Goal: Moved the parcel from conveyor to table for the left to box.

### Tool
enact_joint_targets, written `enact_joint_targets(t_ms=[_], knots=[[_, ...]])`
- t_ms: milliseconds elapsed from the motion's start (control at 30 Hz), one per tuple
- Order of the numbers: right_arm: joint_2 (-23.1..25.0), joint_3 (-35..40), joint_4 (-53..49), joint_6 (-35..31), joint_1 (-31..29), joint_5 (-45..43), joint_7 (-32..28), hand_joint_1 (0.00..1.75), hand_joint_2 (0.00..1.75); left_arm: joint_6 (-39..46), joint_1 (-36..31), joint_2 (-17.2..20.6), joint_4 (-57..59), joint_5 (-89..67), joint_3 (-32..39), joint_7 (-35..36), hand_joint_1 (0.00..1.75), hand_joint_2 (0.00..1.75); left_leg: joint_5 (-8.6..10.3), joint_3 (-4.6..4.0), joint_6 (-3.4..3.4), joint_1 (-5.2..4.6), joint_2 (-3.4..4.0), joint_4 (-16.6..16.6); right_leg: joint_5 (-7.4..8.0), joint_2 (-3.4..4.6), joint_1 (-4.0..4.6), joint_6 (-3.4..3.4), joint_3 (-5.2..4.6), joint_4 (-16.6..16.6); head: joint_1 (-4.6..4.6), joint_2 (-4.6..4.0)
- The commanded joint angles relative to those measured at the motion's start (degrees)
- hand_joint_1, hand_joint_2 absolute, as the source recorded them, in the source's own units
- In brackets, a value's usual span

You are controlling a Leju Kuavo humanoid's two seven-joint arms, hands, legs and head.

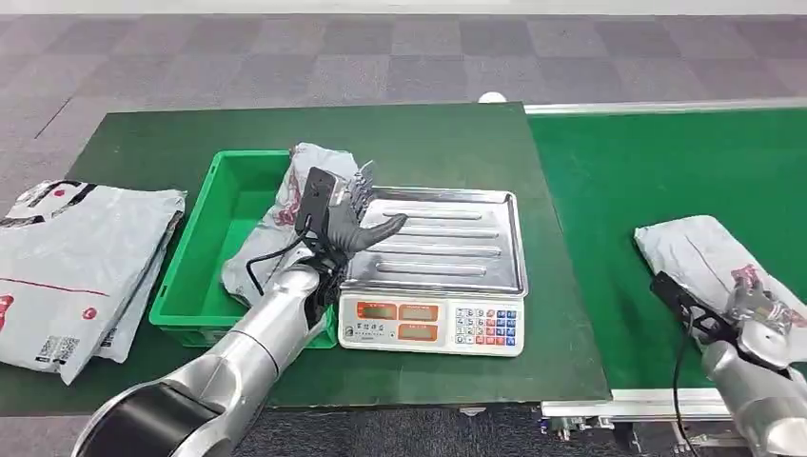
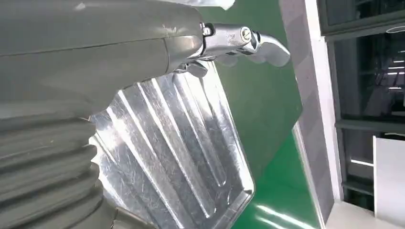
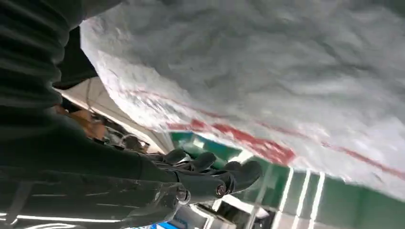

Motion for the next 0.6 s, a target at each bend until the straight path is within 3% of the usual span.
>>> enact_joint_targets(t_ms=[33,200,233,267,600], knots=[[1.6,-9.25,3.91,10.52,-2.54,-3.56,-3.15,0.0,1.75,-0.71,-1.67,1.55,1.97,-0.47,2.9,-0.95,0.0,1.75,-0.02,0.16,0.0,0.03,0.14,-0.06,0.04,0.13,0.04,-0.05,0.14,-0.1,0.0,0.0],[2.79,-8.65,4.44,14.15,-6.78,-1.89,-2.47,0.0,1.75,-0.43,-1.08,2.57,0.81,-0.47,4.04,-2.22,0.0,1.75,-0.04,0.1,0.0,-0.02,0.33,-0.03,0.06,0.31,-0.02,-0.04,0.02,-0.03,0.0,0.0],[3.23,-8.61,4.5,14.41,-7.51,-1.8,-2.19,0.12,1.75,-0.34,-0.98,2.65,0.81,-0.47,4.11,-2.22,0.0,1.75,-0.05,0.19,0.0,0.0,0.4,-0.06,0.08,0.38,0.01,-0.06,0.09,-0.08,0.0,0.0],[3.64,-8.8,4.84,14.41,-8.12,-1.46,-2.02,1.75,1.75,-0.08,-0.79,2.67,0.6,-0.58,4.42,-2.35,0.0,1.75,-0.04,0.16,-0.01,-0.01,0.37,-0.06,0.08,0.35,0.0,-0.05,0.07,-0.06,0.0,0.0],[5.95,-6.98,3.09,6.04,-10.18,3.73,-4.73,1.75,1.75,1.88,0.01,2.8,-0.96,-2.62,5.36,-3.17,0.0,1.75,-0.04,0.21,-0.02,0.01,0.4,-0.08,0.08,0.39,0.02,-0.07,0.12,-0.09,0.0,0.0]])
